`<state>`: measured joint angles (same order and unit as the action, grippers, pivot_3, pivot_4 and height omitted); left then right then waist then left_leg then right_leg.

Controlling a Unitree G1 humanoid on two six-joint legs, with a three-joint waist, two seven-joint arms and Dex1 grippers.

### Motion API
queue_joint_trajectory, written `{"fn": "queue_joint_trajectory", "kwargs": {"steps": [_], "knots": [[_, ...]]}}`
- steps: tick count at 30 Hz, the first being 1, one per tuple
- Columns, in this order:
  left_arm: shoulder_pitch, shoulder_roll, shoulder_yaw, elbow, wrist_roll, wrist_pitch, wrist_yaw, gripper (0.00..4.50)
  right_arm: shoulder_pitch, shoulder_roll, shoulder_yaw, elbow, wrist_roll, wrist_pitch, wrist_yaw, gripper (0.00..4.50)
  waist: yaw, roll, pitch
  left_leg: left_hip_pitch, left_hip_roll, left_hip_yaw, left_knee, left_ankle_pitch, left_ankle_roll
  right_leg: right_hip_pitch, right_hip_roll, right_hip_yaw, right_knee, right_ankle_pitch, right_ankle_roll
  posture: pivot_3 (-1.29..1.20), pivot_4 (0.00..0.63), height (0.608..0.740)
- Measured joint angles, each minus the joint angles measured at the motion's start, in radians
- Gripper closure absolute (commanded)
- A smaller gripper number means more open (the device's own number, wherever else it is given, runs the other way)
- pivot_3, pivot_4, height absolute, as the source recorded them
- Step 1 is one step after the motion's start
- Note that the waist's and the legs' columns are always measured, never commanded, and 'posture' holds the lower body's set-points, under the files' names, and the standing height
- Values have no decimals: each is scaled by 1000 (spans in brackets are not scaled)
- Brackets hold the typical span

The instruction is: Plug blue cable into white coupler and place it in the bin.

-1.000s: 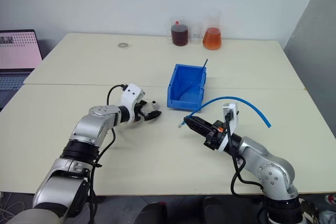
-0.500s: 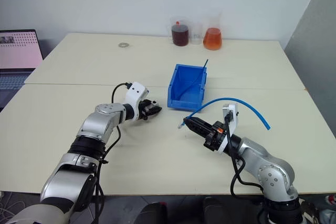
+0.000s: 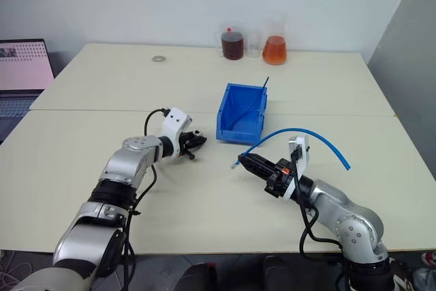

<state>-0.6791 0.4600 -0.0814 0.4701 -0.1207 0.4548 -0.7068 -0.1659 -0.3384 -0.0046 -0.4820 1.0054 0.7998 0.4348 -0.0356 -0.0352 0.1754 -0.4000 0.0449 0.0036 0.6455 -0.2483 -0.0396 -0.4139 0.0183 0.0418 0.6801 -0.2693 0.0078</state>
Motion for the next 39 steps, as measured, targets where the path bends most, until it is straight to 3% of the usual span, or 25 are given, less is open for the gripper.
{"fn": "queue_joint_trajectory", "kwargs": {"steps": [9,16,22,33,39], "knots": [[205,129,85,-234,-142,34,-199,3698,32,-46,69,-26,-113,-41,58,4422,5,0,0,0,1,0,1,0,0,0,0,-1,1,0,0,0,150,740],[261,205,94,-398,-221,30,-351,3698,26,-78,90,-27,-171,-72,118,4422,7,0,0,0,0,0,1,0,0,1,-2,-1,0,0,0,0,150,740],[305,291,-69,-460,-123,-145,-509,3698,11,-107,120,-27,-232,-93,168,4422,6,0,0,1,0,0,0,0,0,0,0,-1,0,0,0,0,150,740],[272,286,-196,-389,-24,-274,-613,3698,-57,-81,201,1,-341,-142,212,4423,6,0,0,1,0,1,1,0,0,0,2,-1,0,0,0,0,150,740],[233,272,-221,-358,-1,-281,-634,3698,-138,-39,304,112,-475,-243,268,4423,6,0,0,1,-1,1,1,0,0,0,3,-1,1,0,0,0,150,740]]}}
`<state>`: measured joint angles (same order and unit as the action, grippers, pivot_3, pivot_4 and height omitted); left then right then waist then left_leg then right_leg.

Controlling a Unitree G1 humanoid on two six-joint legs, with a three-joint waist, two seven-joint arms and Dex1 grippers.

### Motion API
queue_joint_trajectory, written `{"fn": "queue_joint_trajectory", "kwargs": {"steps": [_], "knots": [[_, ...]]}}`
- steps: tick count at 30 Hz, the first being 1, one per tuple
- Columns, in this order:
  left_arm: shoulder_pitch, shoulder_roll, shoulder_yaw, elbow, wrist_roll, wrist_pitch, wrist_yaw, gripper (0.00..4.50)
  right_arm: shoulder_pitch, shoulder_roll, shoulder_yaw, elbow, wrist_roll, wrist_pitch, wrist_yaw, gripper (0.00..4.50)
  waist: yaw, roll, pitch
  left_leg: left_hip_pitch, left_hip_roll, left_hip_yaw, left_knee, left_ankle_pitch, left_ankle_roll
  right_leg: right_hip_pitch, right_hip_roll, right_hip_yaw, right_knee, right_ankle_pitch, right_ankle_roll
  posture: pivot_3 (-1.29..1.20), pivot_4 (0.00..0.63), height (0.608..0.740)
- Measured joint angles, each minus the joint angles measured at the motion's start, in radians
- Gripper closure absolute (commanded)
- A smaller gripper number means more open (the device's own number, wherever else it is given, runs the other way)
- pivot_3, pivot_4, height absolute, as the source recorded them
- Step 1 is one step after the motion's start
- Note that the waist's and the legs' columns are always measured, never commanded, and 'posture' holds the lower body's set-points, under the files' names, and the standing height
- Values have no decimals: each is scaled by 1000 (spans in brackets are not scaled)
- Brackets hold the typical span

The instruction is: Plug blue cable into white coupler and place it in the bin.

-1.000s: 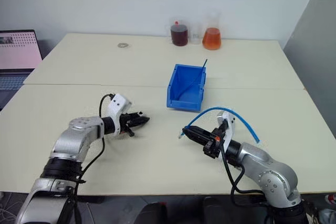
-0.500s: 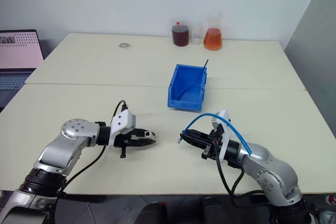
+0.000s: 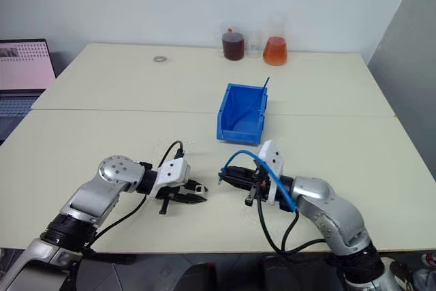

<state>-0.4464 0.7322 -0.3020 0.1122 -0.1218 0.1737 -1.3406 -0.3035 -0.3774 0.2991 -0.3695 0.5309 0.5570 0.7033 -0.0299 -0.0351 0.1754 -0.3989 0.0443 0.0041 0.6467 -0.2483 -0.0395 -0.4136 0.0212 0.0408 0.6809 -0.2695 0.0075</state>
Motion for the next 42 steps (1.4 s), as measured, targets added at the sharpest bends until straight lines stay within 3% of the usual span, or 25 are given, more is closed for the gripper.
{"fn": "queue_joint_trajectory", "kwargs": {"steps": [8,20,42], "knots": [[-42,-17,-18,40,13,-5,-27,3699,-86,61,91,164,-108,-104,103,4423,2,0,0,0,0,0,1,0,0,0,0,0,0,0,0,0,150,740],[-57,-15,-24,38,20,21,-51,3699,-103,144,118,309,-239,-255,112,4424,2,0,0,0,0,0,1,0,0,0,0,0,1,0,0,0,150,740],[-62,-8,-25,11,34,59,-63,3699,-97,144,119,336,-294,-309,170,4425,1,0,0,0,1,0,1,0,0,0,0,0,1,0,0,0,150,740]]}}
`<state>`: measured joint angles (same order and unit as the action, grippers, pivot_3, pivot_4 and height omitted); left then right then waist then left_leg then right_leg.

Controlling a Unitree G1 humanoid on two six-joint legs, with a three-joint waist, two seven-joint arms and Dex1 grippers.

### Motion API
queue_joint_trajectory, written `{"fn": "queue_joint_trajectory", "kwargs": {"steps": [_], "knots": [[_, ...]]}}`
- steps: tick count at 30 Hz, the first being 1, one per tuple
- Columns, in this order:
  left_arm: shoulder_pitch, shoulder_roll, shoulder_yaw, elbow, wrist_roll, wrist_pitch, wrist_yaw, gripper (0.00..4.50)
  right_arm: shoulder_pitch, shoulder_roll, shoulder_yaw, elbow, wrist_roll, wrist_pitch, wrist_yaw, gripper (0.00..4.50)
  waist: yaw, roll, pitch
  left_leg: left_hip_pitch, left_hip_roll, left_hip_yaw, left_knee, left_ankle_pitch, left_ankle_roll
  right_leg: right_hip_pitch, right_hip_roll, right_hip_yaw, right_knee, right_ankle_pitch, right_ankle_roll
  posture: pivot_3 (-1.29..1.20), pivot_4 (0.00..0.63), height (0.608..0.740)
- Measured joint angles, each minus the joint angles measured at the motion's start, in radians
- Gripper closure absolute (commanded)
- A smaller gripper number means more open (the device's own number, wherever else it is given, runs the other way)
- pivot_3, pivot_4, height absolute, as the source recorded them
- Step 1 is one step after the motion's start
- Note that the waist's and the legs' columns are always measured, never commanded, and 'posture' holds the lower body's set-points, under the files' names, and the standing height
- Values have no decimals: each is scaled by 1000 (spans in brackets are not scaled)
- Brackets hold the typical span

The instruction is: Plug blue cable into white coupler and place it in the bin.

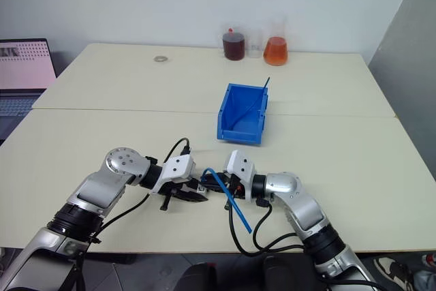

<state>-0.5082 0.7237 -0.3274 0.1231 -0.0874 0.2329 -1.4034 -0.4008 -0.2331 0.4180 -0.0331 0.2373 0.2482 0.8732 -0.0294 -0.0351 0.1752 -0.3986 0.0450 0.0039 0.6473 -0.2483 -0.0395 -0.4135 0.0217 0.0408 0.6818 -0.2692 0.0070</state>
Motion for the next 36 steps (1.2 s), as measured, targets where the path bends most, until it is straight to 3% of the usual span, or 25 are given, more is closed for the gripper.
{"fn": "queue_joint_trajectory", "kwargs": {"steps": [36], "knots": [[20,9,9,-13,10,1,15,3699,-80,14,36,111,-102,-85,69,4427,-2,0,-1,4,1,0,0,0,0,3,1,0,1,0,-1,0,150,740]]}}
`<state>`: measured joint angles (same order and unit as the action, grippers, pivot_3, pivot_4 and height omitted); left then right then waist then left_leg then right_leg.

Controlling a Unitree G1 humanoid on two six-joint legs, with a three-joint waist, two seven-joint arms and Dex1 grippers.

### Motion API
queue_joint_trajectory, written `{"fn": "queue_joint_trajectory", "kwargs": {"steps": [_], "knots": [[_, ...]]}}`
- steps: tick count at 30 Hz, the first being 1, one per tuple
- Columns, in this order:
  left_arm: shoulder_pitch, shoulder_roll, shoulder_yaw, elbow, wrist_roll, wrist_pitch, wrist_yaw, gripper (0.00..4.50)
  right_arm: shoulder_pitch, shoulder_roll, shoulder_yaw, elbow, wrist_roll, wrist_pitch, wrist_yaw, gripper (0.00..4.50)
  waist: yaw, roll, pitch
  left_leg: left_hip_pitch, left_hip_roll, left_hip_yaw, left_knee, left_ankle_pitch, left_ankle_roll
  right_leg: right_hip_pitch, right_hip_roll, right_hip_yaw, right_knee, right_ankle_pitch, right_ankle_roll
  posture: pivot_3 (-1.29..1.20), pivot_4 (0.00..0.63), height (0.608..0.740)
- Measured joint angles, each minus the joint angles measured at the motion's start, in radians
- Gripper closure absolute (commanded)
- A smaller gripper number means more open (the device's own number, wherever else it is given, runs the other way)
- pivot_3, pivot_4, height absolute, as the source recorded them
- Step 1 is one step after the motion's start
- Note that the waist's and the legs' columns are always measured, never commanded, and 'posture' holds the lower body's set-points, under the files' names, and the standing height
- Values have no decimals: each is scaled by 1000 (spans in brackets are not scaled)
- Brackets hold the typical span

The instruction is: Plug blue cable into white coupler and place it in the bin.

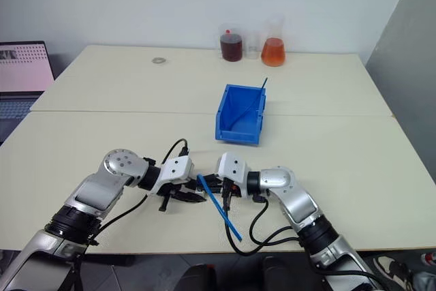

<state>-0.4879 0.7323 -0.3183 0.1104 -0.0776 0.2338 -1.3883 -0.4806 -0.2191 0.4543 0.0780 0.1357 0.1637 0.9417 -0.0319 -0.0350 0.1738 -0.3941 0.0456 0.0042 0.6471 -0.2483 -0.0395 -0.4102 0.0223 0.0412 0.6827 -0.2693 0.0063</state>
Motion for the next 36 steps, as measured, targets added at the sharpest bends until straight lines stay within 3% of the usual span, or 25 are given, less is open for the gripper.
{"fn": "queue_joint_trajectory", "kwargs": {"steps": [36], "knots": [[50,1,12,-21,2,11,28,3699,-93,5,64,1,-78,140,92,4428,-4,8,-19,10,1,2,-2,0,0,6,3,2,1,-2,-4,0,150,740]]}}
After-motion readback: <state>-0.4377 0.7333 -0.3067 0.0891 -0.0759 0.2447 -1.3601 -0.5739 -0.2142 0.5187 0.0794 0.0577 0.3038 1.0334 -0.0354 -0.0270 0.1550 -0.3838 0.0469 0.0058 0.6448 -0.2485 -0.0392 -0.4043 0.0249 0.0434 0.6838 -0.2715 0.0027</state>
